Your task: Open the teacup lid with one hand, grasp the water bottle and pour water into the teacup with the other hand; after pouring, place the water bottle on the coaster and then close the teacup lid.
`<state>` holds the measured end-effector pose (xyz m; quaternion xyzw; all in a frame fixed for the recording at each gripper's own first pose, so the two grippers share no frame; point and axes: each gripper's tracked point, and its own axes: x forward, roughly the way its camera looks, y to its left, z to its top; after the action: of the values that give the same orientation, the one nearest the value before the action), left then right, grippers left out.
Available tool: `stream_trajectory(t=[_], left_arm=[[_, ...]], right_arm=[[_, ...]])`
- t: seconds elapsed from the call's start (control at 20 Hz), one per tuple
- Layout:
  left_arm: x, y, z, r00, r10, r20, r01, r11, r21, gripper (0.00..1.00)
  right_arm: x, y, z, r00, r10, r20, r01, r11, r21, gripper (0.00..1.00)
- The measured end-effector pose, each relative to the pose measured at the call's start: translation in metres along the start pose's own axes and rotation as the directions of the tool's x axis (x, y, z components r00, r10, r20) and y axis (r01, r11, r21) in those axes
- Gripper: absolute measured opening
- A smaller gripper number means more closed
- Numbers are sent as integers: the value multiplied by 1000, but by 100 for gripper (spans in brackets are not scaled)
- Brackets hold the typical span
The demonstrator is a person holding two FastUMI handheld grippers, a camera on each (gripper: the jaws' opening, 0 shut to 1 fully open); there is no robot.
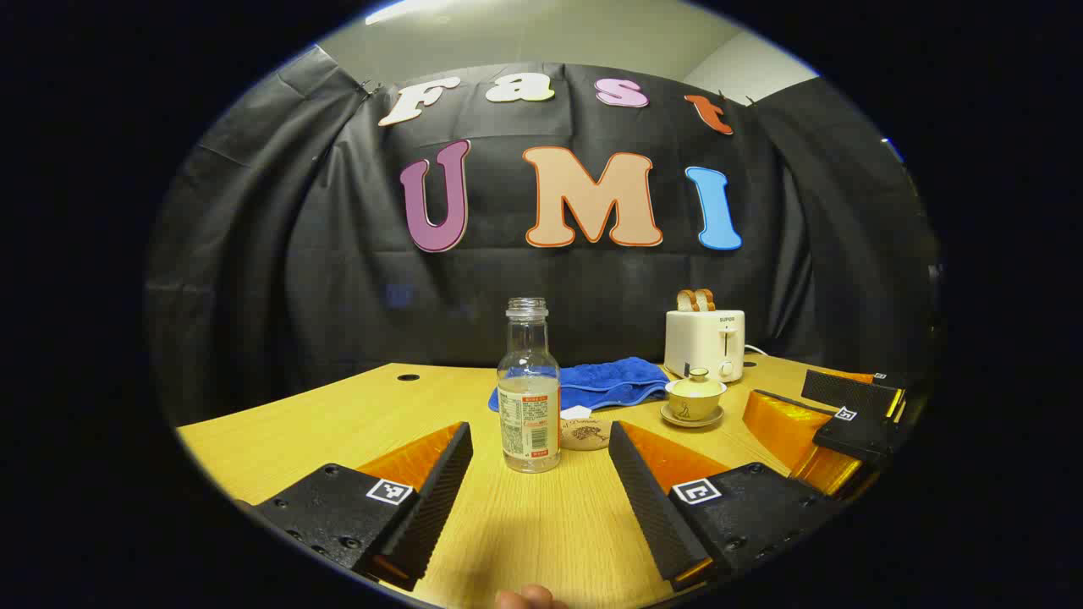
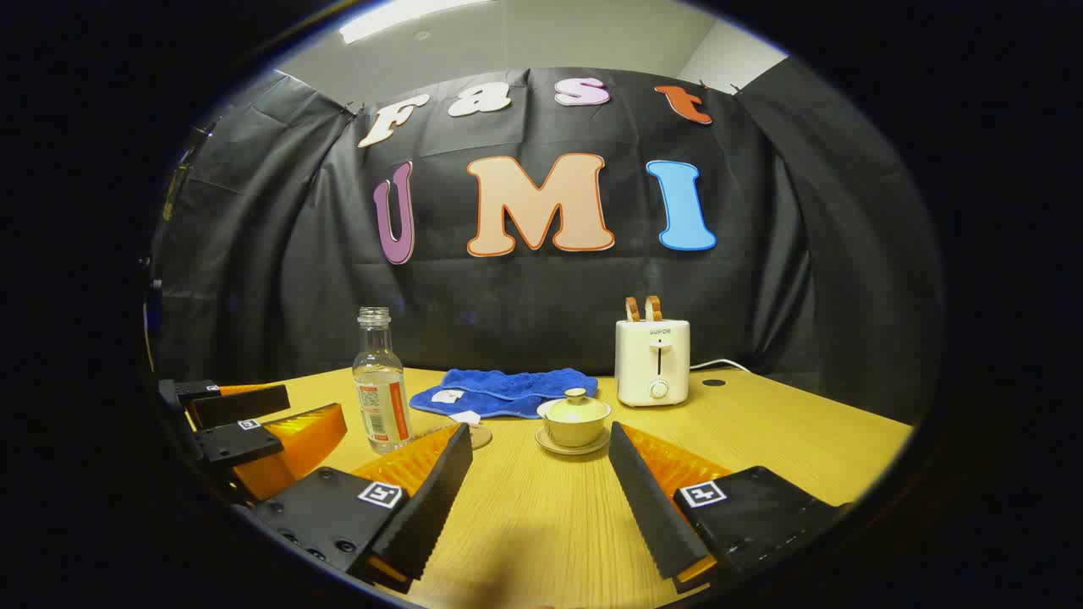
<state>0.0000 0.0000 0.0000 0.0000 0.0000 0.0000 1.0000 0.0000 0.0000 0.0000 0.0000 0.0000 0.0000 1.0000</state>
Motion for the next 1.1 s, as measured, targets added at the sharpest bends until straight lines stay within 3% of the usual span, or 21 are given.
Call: stream_trajectory(t=[1.1], left_arm=[[0,-1,-1,1000,-10,1,10,1000,-1,95]], right_arm=[[0,-2,1,1000,-10,0,10,1000,-2,100]])
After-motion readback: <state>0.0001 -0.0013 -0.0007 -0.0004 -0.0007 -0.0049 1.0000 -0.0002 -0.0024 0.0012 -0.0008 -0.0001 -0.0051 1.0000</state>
